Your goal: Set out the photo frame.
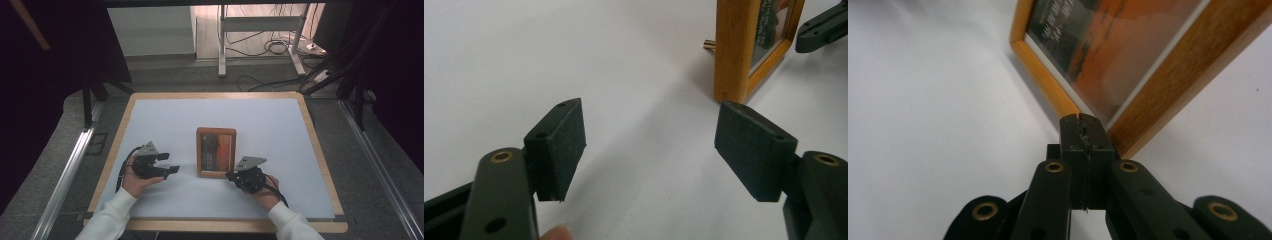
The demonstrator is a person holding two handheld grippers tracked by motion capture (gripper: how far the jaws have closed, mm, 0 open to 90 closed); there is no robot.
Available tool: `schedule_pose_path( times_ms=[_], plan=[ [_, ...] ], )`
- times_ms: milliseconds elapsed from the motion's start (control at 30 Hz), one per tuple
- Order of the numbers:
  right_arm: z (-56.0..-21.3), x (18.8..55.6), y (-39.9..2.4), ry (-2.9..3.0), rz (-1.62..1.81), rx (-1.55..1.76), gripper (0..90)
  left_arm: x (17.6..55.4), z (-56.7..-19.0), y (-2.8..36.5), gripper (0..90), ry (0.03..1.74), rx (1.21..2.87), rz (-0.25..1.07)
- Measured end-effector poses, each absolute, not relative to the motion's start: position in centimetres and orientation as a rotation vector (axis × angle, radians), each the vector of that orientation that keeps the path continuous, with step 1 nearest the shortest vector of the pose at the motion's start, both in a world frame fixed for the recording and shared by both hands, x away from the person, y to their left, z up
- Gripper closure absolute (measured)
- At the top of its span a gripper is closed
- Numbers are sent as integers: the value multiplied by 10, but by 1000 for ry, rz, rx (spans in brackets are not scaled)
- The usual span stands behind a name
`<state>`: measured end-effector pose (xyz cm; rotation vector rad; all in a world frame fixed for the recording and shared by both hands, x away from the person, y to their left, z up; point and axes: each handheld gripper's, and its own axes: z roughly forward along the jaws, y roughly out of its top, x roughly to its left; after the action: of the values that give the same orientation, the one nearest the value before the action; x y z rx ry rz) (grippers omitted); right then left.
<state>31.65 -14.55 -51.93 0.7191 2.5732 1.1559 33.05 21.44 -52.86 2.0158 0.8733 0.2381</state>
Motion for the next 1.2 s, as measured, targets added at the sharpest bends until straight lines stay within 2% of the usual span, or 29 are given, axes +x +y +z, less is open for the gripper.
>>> schedule_pose_path(
  times_ms=[300, 400, 467, 567, 667, 833, 1200],
  plan=[
    [-505, 310, -182, 2468, 1230, 793, 896, 328, -526, 213, 278, 866, 2013, 243],
    [-503, 310, -204, 2419, 1254, 849, 855, 326, -525, 212, 278, 865, 2018, 247],
    [-502, 311, -220, 2389, 1266, 898, 765, 325, -525, 210, 278, 862, 2025, 247],
    [-504, 310, -245, 2308, 1251, 1004, 487, 323, -524, 206, 276, 859, 2044, 256],
    [-508, 306, -264, 2235, 1237, 1077, 365, 319, -524, 202, 273, 856, 2064, 270],
    [-513, 304, -282, 2210, 1239, 1157, 299, 310, -523, 202, 268, 856, 2084, 298],
    [-514, 306, -278, 2235, 1220, 1122, 253, 310, -525, 202, 265, 875, 2077, 297]
  ],
)
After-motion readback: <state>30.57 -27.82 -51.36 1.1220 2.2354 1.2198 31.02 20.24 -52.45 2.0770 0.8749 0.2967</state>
